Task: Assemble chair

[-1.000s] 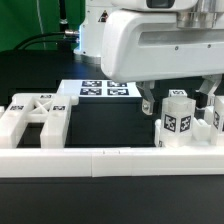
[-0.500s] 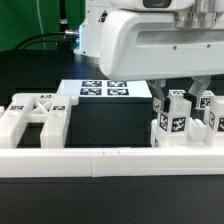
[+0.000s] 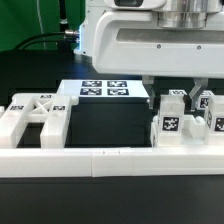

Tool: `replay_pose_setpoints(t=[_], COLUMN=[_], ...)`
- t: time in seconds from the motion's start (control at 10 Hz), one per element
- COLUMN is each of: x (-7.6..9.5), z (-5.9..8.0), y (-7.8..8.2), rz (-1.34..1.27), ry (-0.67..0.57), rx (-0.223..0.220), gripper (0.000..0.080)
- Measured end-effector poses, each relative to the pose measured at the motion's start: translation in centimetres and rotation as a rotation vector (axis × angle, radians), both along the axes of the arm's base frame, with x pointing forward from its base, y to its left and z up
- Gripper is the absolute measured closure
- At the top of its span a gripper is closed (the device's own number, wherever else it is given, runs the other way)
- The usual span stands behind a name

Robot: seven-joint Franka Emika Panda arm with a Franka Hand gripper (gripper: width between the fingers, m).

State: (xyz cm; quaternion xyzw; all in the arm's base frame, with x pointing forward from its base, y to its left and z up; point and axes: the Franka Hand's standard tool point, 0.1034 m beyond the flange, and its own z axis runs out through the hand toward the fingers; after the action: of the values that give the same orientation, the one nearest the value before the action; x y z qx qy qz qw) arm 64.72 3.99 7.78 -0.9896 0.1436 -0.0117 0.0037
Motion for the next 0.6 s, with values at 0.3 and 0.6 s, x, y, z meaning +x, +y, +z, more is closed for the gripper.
replay_pose_setpoints(t=[0.3, 0.6], x=[-0.64, -0.64], z=[-0.05, -0.15], y=[-0.70, -0.73], rz=[-0.171, -0.163], ry=[0.032, 0.032], rx=[-0.012, -0.013], gripper=[0.0512, 0.0280])
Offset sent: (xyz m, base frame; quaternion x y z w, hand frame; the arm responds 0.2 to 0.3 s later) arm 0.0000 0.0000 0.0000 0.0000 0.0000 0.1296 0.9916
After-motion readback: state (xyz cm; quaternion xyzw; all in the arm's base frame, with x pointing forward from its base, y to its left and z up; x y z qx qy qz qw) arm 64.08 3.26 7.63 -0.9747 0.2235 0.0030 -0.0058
